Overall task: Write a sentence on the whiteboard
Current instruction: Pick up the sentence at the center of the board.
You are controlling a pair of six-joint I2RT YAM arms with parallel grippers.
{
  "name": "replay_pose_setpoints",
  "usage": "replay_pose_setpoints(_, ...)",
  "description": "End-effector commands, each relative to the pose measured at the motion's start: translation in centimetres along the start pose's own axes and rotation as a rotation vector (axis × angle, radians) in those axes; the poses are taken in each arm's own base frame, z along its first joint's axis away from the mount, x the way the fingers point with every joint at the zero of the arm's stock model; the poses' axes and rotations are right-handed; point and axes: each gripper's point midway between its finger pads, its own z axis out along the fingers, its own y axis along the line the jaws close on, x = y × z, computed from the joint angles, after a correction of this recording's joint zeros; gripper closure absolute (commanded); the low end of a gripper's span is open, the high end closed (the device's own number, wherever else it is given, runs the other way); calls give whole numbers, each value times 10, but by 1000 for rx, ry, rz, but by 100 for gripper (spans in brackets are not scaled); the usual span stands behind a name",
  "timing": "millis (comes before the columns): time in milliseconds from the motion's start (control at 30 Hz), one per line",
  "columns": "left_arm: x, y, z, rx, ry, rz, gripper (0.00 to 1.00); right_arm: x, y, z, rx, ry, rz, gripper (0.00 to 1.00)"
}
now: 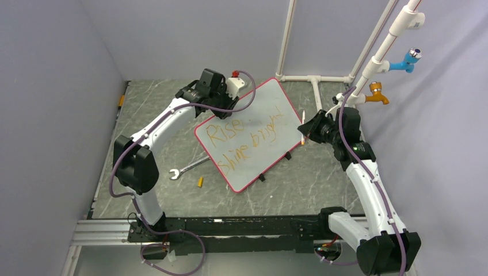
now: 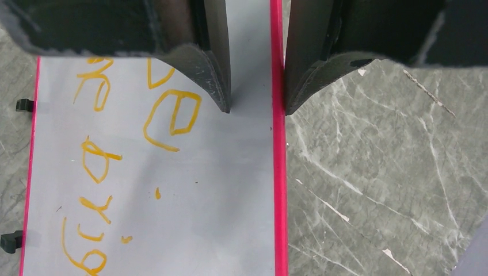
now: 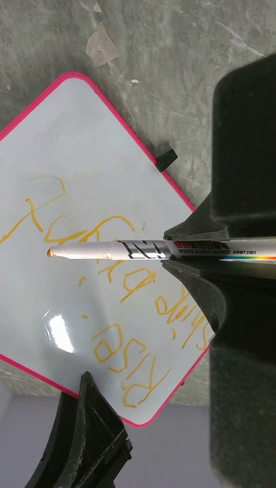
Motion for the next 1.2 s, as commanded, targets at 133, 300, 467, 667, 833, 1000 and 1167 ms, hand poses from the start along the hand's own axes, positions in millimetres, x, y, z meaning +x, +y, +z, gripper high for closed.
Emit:
replay_pose_setpoints(133,-12,-14,-24,29,0,34,53,-5,5,-4,-15,-29,-22,100)
replay_pose_setpoints(300,-28,-17,-36,34,-52,32,46,-4,11,-4,-56,-31,-35,100)
replay_pose_setpoints(467,-42,-17,-51,19,-92,22,41,-1,20,-4,-105,-28,-72,100)
replay_pose_setpoints(667,-56,-6,-91,-93,-162,-52,26,4,55,-13,-281,-35,-171,100)
replay_pose_setpoints(833,-62,-35,-127,8,-251,-163,31,14,89,-25,-454,-38,-259,100)
replay_pose_setpoints(1000,-64,-81,-163,202,-371,-271,34,30,116,-35,-582,-49,-381,100)
replay_pose_setpoints(1167,-25,-98,-180,206,-394,-418,36,43,127,-41,-664,-83,-468,100)
